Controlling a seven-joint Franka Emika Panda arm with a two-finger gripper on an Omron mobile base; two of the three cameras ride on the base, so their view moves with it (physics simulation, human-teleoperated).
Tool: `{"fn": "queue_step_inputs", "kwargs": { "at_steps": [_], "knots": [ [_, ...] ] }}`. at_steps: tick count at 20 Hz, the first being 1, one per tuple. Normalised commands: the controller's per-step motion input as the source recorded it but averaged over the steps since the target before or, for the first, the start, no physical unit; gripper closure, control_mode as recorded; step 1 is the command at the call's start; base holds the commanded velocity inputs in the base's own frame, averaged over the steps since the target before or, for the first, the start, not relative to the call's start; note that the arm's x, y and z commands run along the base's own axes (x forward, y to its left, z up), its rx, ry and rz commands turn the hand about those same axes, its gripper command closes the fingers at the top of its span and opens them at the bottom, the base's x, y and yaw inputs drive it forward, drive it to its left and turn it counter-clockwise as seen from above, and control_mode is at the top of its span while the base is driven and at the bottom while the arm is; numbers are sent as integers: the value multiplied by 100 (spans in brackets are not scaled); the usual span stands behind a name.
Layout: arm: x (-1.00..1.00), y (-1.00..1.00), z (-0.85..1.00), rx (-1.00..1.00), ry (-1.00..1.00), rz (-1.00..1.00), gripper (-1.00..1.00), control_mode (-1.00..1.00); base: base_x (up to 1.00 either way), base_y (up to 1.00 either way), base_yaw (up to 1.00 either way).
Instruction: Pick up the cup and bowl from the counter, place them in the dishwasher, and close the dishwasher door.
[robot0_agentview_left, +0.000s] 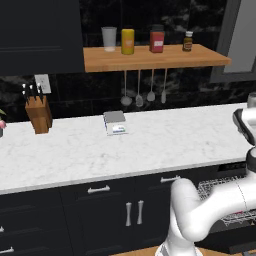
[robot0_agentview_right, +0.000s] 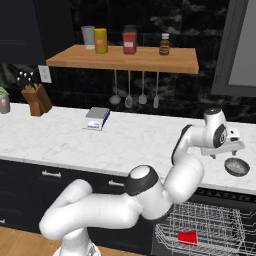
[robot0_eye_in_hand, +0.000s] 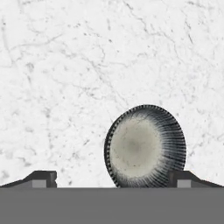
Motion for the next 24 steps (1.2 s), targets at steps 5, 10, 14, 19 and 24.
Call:
{"fn": "queue_step_inputs", "kwargs": {
  "at_steps": [5, 10, 14, 19, 24],
  "knots": [
    [7, -32, -45, 0, 0, 0, -100, -100, 0, 0, 0],
    [0, -7, -51, 0, 0, 0, -100, -100, 0, 0, 0],
    [0, 0, -29, 2, 0, 0, -100, -100, 0, 0, 0],
    [0, -3, -30, 5, 1, 0, -100, -100, 0, 0, 0],
    [0, -14, -7, 2, 0, 0, 100, -100, 0, 0, 0]
  ]
}}
